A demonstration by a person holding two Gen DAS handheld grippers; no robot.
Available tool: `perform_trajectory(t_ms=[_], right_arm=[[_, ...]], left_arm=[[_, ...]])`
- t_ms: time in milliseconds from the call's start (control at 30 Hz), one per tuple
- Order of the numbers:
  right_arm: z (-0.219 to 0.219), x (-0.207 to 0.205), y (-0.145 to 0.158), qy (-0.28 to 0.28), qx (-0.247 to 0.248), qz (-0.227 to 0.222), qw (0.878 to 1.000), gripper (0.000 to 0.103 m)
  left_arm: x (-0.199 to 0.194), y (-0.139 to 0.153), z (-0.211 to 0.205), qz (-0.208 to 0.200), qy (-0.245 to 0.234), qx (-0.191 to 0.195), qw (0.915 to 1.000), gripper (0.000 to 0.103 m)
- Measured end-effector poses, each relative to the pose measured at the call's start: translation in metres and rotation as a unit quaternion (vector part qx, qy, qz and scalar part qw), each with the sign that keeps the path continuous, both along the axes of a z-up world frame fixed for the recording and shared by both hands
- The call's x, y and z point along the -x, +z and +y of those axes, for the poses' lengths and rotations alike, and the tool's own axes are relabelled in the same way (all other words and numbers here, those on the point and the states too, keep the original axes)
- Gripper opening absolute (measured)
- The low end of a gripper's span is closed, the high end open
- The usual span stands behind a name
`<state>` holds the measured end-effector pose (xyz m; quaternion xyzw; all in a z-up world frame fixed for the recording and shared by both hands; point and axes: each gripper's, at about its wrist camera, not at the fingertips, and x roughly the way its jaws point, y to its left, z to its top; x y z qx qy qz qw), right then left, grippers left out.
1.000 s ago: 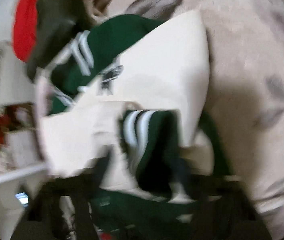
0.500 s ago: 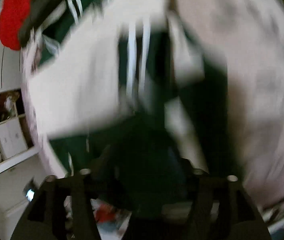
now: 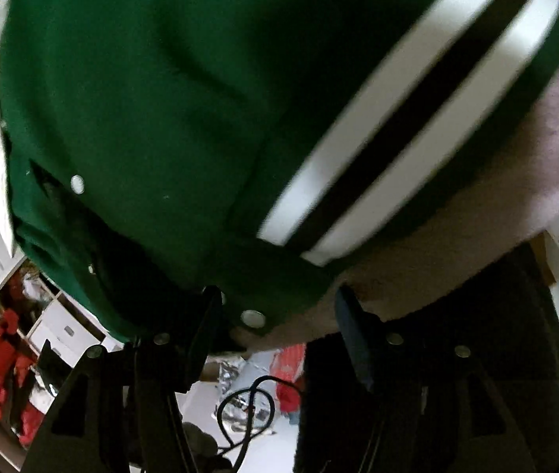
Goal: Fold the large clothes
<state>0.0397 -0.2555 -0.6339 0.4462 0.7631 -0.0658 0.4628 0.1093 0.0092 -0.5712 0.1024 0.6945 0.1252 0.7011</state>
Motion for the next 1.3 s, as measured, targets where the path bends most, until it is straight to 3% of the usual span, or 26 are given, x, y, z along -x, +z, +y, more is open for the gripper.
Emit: perform_trajectory(t_ms=[200, 267, 333, 400, 500, 600, 667, 700, 733, 967, 1000, 1033, 1100, 1300], right_arm=[[0.016, 0.006, -0.002, -0.027, 0.025, -0.009, 0.999, 0.061], [0.016, 0.011, 0.002, -0.031, 0.034, -0.016, 0.999, 0.05], [0.018, 0.021, 0.008, -0.038, 0.047, -0.019, 0.998, 0.02], [0.015, 0.027, 0.015, -0.056, 0.046, -0.026, 0.997, 0.014], [0.023, 0.03, 0.029, -0.046, 0.051, -0.044, 0.997, 0.013], [0.014, 0.024, 0.027, -0.076, 0.024, -0.037, 0.996, 0.017], [0.009, 0.033, 0.015, -0.118, -0.007, -0.025, 0.993, 0.03], [0.004, 0.035, 0.013, -0.138, -0.016, -0.027, 0.99, 0.046], [-0.003, 0.037, 0.013, -0.157, -0.019, -0.038, 0.987, 0.051], [0.0, 0.037, 0.006, -0.196, -0.032, -0.063, 0.978, 0.051], [-0.015, 0.035, 0.0, -0.197, -0.027, -0.064, 0.978, 0.047], [-0.016, 0.033, -0.001, -0.194, -0.016, -0.065, 0.979, 0.03], [-0.023, 0.04, -0.003, -0.182, -0.009, -0.057, 0.982, 0.015], [-0.035, 0.061, 0.054, -0.148, -0.021, -0.076, 0.986, 0.014]], left_arm=[[-0.003, -0.001, 0.007, -0.006, 0.006, 0.013, 0.9999, 0.092], [-0.003, -0.001, 0.01, -0.007, 0.011, 0.016, 0.9998, 0.092], [-0.003, -0.001, 0.012, -0.008, 0.014, 0.017, 0.9997, 0.092], [0.001, -0.001, 0.011, -0.012, 0.017, 0.017, 0.9997, 0.092], [0.005, 0.001, 0.012, -0.014, 0.02, 0.02, 0.9995, 0.092], [0.007, 0.003, 0.013, -0.014, 0.023, 0.023, 0.9994, 0.092], [0.007, 0.004, 0.015, -0.014, 0.025, 0.024, 0.9993, 0.092], [0.007, 0.004, 0.015, -0.014, 0.025, 0.023, 0.9993, 0.092], [0.007, 0.005, 0.014, -0.014, 0.024, 0.022, 0.9994, 0.092], [0.006, 0.001, 0.007, -0.012, 0.005, 0.007, 0.9999, 0.092], [0.006, 0.001, 0.006, -0.011, 0.002, 0.005, 0.9999, 0.092], [0.005, 0.0, 0.005, -0.01, 0.0, 0.002, 0.9999, 0.092], [0.005, 0.001, 0.005, -0.009, -0.001, 0.001, 1.0, 0.092], [0.007, 0.0, 0.004, -0.01, -0.015, -0.002, 0.9998, 0.092]])
